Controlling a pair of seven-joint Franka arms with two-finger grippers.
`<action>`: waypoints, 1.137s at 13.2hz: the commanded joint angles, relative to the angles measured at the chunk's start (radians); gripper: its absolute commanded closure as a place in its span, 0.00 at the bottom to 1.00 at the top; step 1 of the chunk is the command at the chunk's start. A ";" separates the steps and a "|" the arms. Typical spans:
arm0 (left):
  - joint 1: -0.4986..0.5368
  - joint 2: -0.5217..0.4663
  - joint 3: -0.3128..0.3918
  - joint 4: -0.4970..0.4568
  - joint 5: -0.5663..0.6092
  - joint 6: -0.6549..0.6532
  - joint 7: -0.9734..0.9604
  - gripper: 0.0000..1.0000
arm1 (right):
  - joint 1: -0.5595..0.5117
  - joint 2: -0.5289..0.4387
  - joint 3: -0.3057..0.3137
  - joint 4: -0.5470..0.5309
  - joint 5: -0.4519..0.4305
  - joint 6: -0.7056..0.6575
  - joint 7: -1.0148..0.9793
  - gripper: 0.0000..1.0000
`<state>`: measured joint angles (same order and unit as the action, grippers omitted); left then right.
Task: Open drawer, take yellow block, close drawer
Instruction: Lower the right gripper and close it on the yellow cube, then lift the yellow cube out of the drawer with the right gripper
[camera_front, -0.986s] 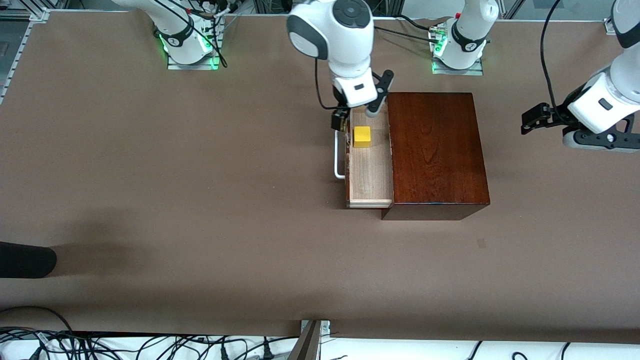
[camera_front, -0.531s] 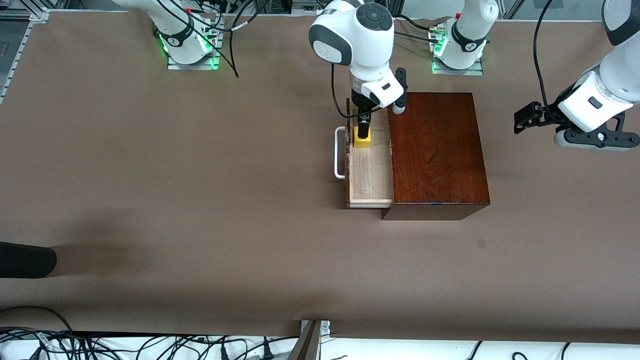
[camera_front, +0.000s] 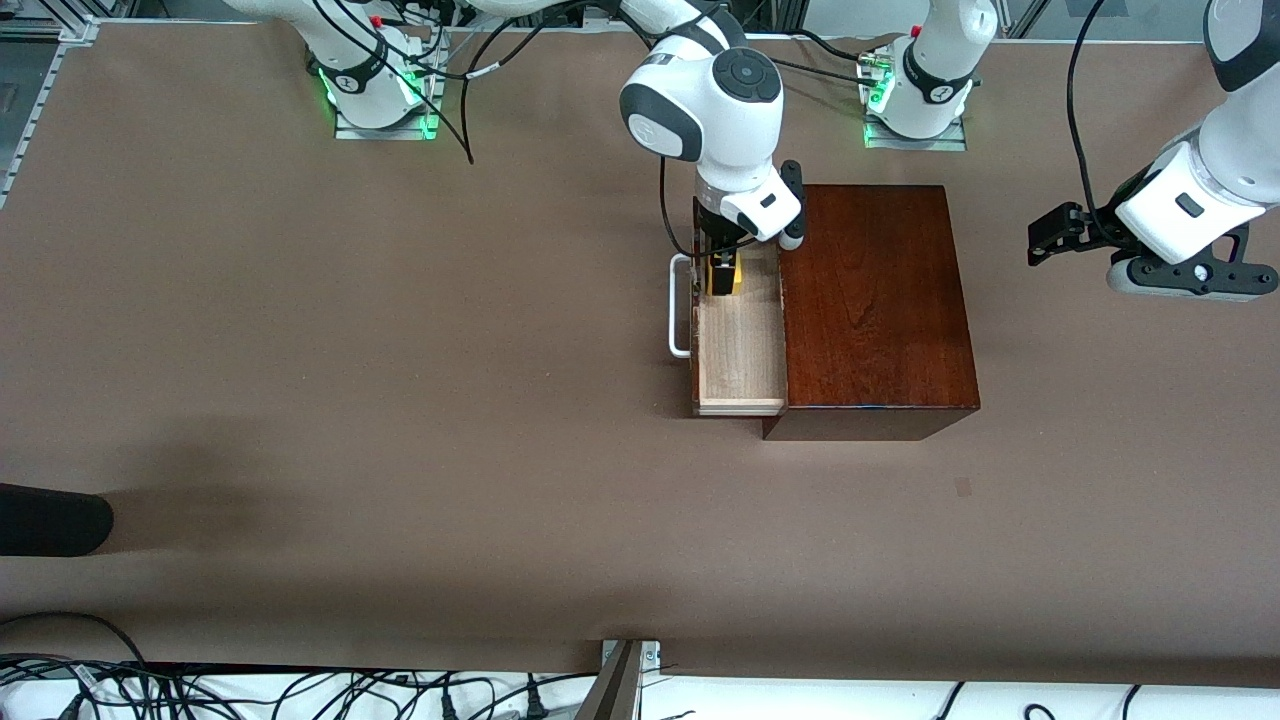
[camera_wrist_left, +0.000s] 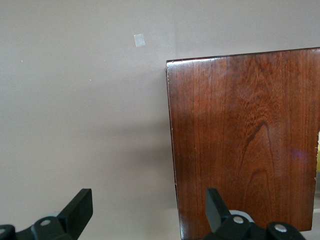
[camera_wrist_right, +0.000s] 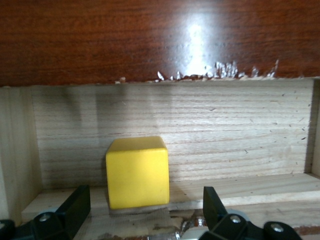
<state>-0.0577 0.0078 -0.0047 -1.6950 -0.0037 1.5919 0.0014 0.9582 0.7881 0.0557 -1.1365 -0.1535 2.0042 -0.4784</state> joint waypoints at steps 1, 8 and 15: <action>0.001 -0.008 0.000 0.012 -0.004 -0.021 -0.011 0.00 | 0.005 0.026 0.001 0.029 -0.006 -0.007 -0.016 0.00; 0.004 -0.006 0.000 0.012 -0.004 -0.026 -0.011 0.00 | 0.007 0.059 0.001 0.035 -0.012 0.034 -0.014 0.15; 0.001 -0.008 0.000 0.014 -0.004 -0.026 -0.011 0.00 | 0.002 0.051 -0.002 0.040 -0.012 0.039 -0.003 1.00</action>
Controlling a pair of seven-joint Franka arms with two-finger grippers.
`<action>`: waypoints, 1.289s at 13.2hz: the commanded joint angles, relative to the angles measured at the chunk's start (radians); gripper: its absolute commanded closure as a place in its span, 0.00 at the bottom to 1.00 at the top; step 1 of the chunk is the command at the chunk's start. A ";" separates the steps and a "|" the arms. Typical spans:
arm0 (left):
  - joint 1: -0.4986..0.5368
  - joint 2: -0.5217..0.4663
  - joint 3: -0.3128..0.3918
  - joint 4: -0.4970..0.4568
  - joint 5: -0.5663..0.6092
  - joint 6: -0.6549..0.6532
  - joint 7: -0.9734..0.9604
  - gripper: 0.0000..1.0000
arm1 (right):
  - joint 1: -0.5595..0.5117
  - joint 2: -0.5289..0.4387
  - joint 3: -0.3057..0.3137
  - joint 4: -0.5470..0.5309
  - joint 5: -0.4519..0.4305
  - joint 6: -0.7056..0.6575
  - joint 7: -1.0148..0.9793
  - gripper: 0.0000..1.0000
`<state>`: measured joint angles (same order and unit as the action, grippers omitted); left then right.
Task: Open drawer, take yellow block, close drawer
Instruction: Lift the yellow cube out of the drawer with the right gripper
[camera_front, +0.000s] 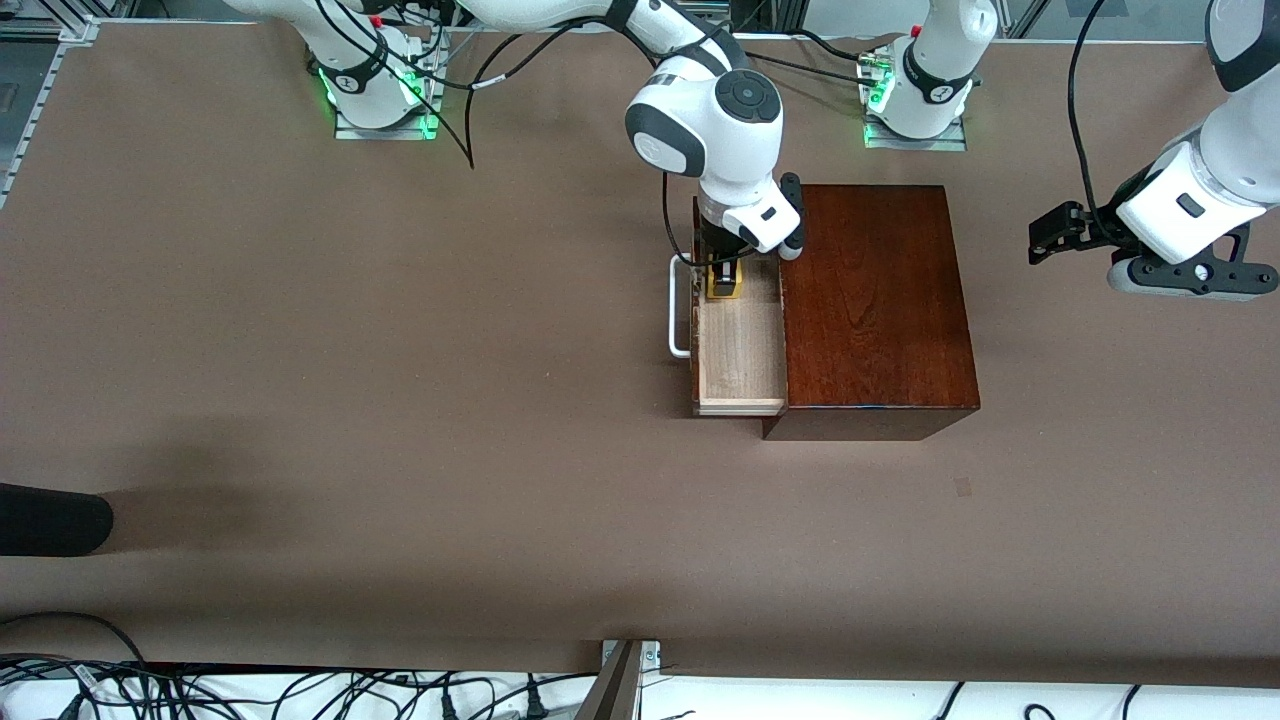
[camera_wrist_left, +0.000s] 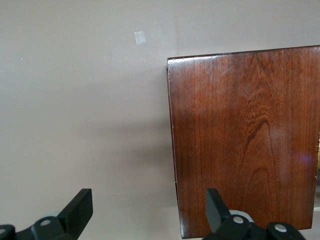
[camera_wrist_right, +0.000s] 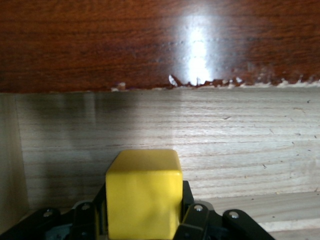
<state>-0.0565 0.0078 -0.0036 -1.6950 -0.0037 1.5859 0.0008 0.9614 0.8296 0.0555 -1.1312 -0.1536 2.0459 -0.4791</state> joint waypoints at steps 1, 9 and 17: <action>0.000 -0.008 -0.001 0.014 -0.004 -0.020 -0.010 0.00 | -0.001 0.006 -0.005 0.036 -0.012 -0.012 -0.004 1.00; 0.001 -0.008 -0.001 0.014 -0.004 -0.021 -0.007 0.00 | -0.078 -0.113 0.000 0.195 0.060 -0.265 0.024 1.00; -0.031 0.020 -0.064 0.095 -0.076 -0.147 0.011 0.00 | -0.462 -0.256 -0.005 0.191 0.155 -0.437 0.020 1.00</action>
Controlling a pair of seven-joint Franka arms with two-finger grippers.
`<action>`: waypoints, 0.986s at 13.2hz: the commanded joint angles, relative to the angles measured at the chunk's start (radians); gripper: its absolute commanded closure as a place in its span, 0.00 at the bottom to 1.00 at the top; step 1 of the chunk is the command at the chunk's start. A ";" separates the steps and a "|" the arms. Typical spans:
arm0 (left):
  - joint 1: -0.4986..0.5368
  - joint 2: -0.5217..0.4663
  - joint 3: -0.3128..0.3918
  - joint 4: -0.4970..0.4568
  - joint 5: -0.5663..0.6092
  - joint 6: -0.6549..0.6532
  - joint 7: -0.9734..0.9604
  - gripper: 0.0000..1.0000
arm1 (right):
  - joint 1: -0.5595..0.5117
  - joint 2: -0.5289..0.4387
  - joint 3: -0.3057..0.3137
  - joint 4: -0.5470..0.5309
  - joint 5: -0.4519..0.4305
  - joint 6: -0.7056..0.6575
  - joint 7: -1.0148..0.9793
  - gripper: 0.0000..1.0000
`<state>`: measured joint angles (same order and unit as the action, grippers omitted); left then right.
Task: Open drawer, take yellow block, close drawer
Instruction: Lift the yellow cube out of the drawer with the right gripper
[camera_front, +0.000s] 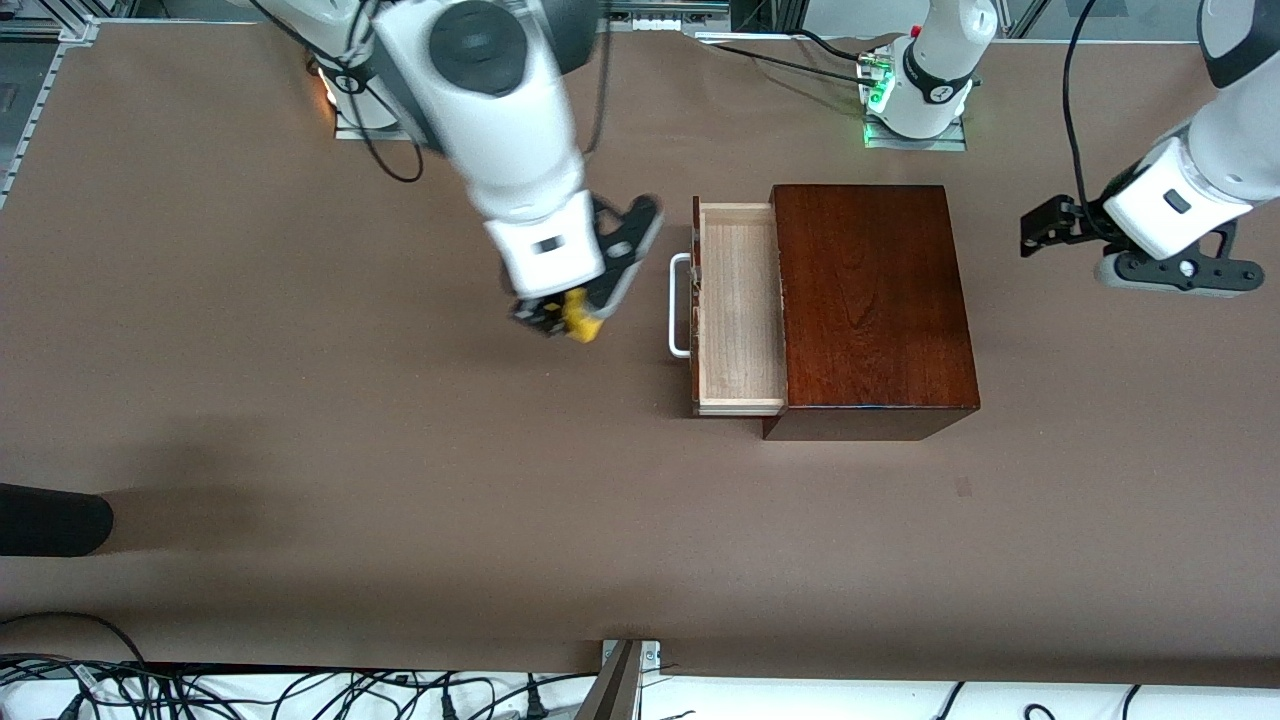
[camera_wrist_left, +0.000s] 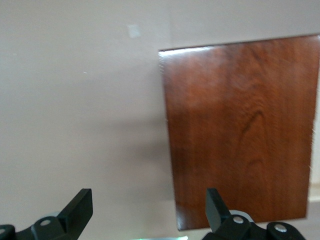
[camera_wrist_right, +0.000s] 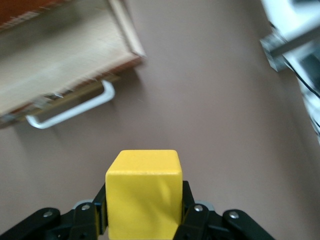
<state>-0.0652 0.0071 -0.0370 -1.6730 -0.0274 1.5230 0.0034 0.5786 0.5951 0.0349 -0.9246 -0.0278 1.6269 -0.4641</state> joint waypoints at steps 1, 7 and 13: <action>-0.042 0.033 -0.055 0.094 -0.066 -0.099 0.015 0.00 | -0.121 -0.049 0.002 -0.029 0.058 -0.015 0.001 1.00; -0.272 0.236 -0.099 0.296 -0.144 -0.092 0.020 0.00 | -0.283 -0.228 -0.142 -0.549 0.131 0.224 0.034 1.00; -0.476 0.511 -0.141 0.447 -0.155 0.107 0.248 0.00 | -0.295 -0.221 -0.196 -0.910 0.129 0.568 0.304 1.00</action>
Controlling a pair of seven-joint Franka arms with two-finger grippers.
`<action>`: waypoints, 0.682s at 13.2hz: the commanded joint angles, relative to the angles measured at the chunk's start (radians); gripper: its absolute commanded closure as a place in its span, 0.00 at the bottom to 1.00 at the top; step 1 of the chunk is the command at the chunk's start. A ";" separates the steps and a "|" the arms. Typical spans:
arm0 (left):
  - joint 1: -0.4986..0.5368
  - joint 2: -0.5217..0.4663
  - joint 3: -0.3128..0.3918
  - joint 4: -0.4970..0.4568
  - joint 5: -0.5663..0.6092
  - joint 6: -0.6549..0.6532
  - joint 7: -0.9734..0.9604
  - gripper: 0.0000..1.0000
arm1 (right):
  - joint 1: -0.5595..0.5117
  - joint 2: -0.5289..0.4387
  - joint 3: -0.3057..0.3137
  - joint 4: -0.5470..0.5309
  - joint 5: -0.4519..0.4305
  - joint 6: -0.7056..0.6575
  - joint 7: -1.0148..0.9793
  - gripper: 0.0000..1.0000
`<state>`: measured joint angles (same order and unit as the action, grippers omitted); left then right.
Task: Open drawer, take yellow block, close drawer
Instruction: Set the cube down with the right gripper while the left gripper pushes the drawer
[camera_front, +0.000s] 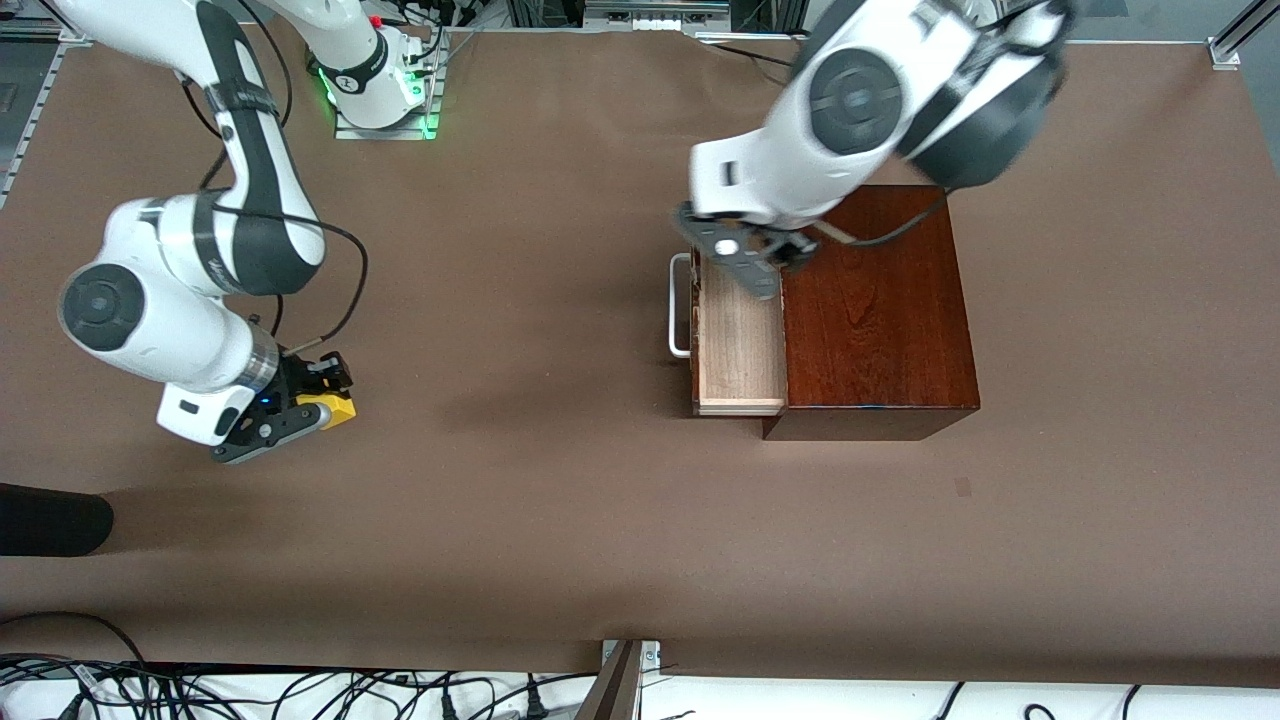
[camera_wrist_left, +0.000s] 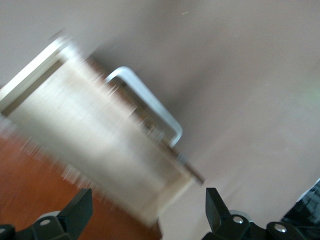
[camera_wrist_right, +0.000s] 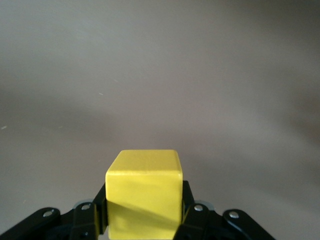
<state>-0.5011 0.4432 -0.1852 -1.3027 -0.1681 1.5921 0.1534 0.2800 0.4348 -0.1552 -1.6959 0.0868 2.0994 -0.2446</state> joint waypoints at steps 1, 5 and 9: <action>-0.056 0.109 0.004 0.079 -0.014 0.099 0.186 0.00 | 0.002 -0.061 -0.004 -0.195 0.014 0.162 0.108 1.00; -0.126 0.201 0.000 0.065 0.001 0.288 0.498 0.00 | -0.001 -0.035 -0.001 -0.347 0.019 0.364 0.177 1.00; -0.138 0.299 0.000 0.057 0.015 0.345 0.716 0.00 | 0.001 -0.005 0.009 -0.389 0.022 0.399 0.222 1.00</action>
<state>-0.6293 0.6992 -0.1912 -1.2767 -0.1668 1.9302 0.7766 0.2804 0.4400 -0.1542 -2.0545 0.0877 2.4744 -0.0387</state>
